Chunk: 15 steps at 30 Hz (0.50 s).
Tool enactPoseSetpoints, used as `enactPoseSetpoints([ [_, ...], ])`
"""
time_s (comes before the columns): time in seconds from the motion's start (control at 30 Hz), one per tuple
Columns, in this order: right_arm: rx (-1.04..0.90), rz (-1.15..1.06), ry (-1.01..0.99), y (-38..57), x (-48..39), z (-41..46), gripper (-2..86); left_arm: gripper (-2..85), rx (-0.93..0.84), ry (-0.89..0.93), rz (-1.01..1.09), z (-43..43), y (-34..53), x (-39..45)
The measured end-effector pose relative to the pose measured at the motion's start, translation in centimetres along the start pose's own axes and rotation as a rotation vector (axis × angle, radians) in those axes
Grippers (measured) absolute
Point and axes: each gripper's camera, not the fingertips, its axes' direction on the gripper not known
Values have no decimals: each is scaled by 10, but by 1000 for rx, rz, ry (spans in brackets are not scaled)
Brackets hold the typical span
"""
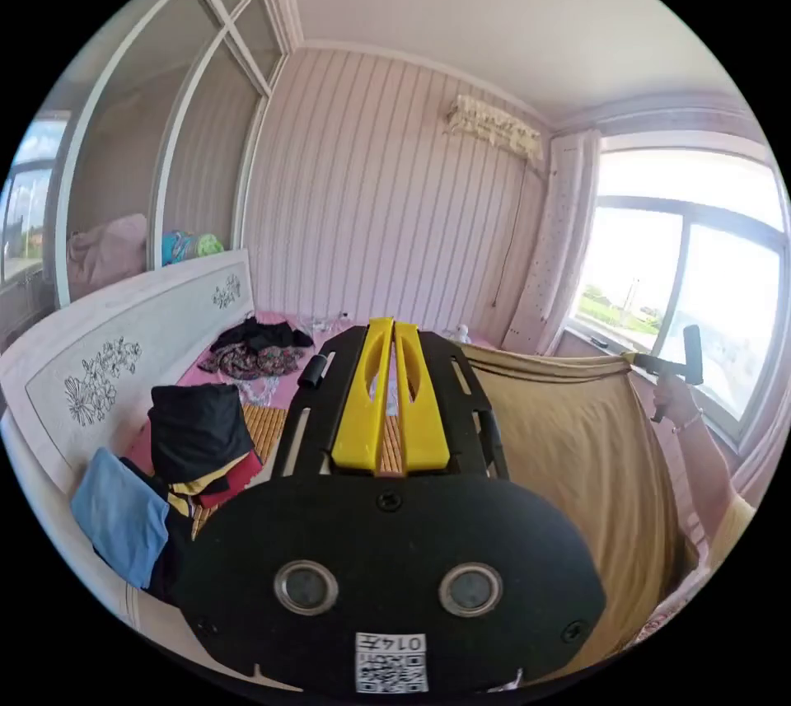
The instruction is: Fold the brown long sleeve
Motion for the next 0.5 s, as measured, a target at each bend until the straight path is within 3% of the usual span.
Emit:
enactPoseSetpoints([
  [0.07,-48,249,-134,26,70,50,-2,-10,-124,-83,-4,68,30,5],
  [0.17,35,332,-114,16,102,48,-2,-10,-138,-101,9,107,18,23],
  [0.23,153,253,-87,-23,93,15,-2,-10,-13,-85,21,94,-28,38],
  [0.37,571,3,-144,-76,38,-84,-1,-10,368,-62,94,19,-124,87],
  [0.5,620,-180,-65,-55,8,-108,0,-10,430,39,170,7,-123,109],
])
